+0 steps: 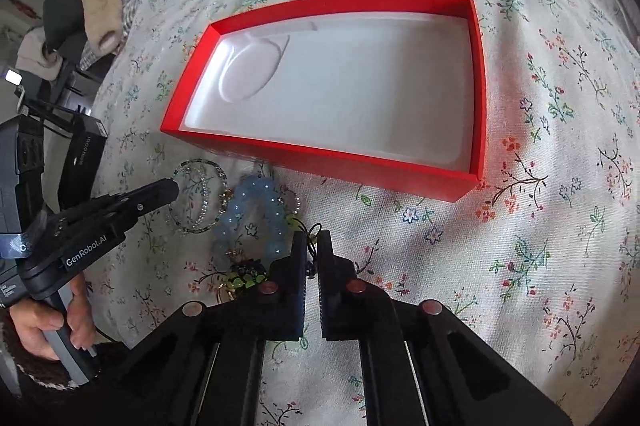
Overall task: Organize jewelry
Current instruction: 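Grasp the thin beaded bracelet with the left tool while the right tool grasps the green cord bracelet, then lower both held bracelets into the red box and open both tools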
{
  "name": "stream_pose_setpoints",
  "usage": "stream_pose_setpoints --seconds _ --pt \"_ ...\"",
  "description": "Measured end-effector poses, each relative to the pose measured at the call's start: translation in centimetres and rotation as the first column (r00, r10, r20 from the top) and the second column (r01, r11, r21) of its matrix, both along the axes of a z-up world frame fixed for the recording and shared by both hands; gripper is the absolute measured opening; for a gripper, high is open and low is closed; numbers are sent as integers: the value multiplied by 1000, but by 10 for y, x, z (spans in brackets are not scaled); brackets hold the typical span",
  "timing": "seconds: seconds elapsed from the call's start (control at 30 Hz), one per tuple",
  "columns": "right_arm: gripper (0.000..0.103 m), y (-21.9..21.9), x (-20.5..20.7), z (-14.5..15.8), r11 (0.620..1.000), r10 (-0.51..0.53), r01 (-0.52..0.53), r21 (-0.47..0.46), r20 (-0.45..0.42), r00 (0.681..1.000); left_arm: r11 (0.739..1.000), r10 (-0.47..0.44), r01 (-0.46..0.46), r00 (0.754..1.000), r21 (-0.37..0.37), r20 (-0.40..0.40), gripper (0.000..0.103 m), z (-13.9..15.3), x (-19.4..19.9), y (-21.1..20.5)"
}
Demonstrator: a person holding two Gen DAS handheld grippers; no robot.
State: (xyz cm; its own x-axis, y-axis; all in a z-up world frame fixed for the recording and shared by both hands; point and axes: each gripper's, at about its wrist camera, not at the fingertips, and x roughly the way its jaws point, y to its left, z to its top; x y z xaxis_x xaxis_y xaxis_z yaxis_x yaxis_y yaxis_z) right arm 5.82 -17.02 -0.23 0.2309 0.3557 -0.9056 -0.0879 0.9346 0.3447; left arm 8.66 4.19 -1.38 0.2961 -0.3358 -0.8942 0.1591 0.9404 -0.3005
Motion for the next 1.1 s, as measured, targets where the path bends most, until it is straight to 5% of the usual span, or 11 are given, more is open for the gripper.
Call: stream_pose_setpoints --seconds 0.6,1.1 --pt "5 -10 -19 69 994 -31 14 107 166 986 995 1 15 988 -100 156 0 63 -17 -15" --pt "5 -43 -3 115 976 -157 105 189 284 946 950 16 61 969 -306 245 0 93 1 -49"
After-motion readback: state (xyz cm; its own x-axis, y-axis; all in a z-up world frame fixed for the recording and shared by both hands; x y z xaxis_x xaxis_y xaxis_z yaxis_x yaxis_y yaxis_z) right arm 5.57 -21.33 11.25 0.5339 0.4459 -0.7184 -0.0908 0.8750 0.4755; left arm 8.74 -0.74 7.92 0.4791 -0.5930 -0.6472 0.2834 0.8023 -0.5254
